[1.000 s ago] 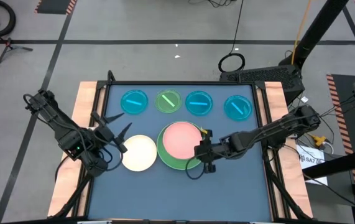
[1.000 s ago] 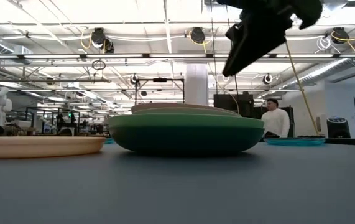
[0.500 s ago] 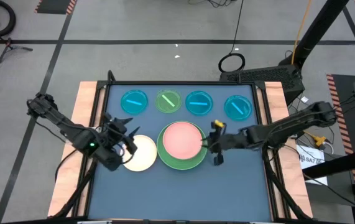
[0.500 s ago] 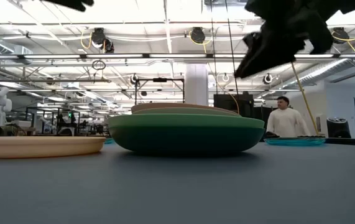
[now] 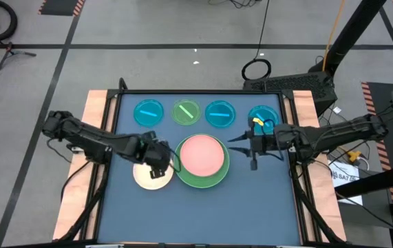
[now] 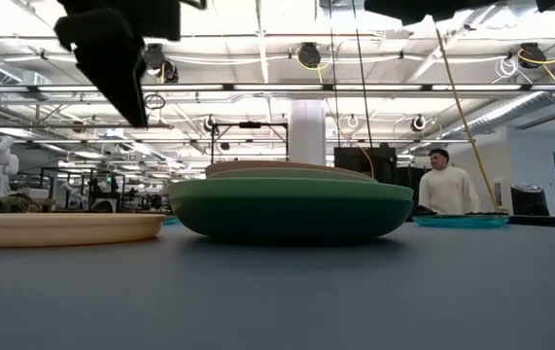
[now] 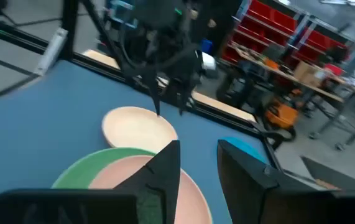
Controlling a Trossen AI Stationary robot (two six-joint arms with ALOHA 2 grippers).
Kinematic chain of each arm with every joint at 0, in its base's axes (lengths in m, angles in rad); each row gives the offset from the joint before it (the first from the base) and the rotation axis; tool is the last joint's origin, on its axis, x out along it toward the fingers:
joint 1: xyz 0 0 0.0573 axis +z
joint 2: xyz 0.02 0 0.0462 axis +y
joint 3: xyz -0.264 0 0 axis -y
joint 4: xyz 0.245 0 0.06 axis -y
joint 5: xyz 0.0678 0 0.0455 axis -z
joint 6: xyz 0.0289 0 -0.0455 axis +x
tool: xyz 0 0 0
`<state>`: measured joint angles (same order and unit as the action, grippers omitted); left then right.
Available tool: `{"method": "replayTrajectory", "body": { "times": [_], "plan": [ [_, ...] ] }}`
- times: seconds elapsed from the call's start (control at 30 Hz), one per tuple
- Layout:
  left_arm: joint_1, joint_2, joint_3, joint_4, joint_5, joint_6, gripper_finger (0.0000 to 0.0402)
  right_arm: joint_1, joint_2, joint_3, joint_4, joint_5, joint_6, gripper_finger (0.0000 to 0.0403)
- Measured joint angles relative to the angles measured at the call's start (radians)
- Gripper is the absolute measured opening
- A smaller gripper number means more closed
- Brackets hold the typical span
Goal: Stack plastic plates
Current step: Stack the light orange plate on the orange plate
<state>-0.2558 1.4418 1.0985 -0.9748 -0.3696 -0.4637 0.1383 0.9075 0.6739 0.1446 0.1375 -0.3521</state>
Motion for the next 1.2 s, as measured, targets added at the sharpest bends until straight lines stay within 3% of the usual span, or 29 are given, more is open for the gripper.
{"method": "replayTrajectory", "body": {
  "times": [0.13, 0.4, 0.6, 0.8, 1.03, 1.2],
  "plan": [
    [0.088, 0.032, 0.000, 0.011, 0.125, 0.166, 0.0223, 0.000, -0.012, 0.000, -0.016, -0.011, -0.002, 0.0098],
    [0.220, 0.046, 0.000, -0.008, 0.245, 0.373, 0.0223, 0.000, -0.013, 0.000, -0.069, -0.011, 0.021, 0.0098],
    [0.300, 0.045, -0.109, 0.066, 0.325, 0.402, 0.0223, 0.000, -0.028, 0.000, -0.127, -0.010, 0.033, 0.0098],
    [0.382, 0.045, -0.281, 0.180, 0.325, 0.360, 0.0223, 0.000, -0.037, 0.000, -0.119, -0.010, 0.050, 0.0098],
    [0.423, 0.045, -0.368, 0.253, 0.320, 0.333, 0.0221, 0.000, -0.037, 0.000, -0.118, -0.009, 0.052, 0.0098],
    [0.403, 0.042, -0.388, 0.275, 0.324, 0.321, 0.0168, 0.000, -0.037, 0.000, -0.118, -0.009, 0.052, 0.0098]
  ]
}}
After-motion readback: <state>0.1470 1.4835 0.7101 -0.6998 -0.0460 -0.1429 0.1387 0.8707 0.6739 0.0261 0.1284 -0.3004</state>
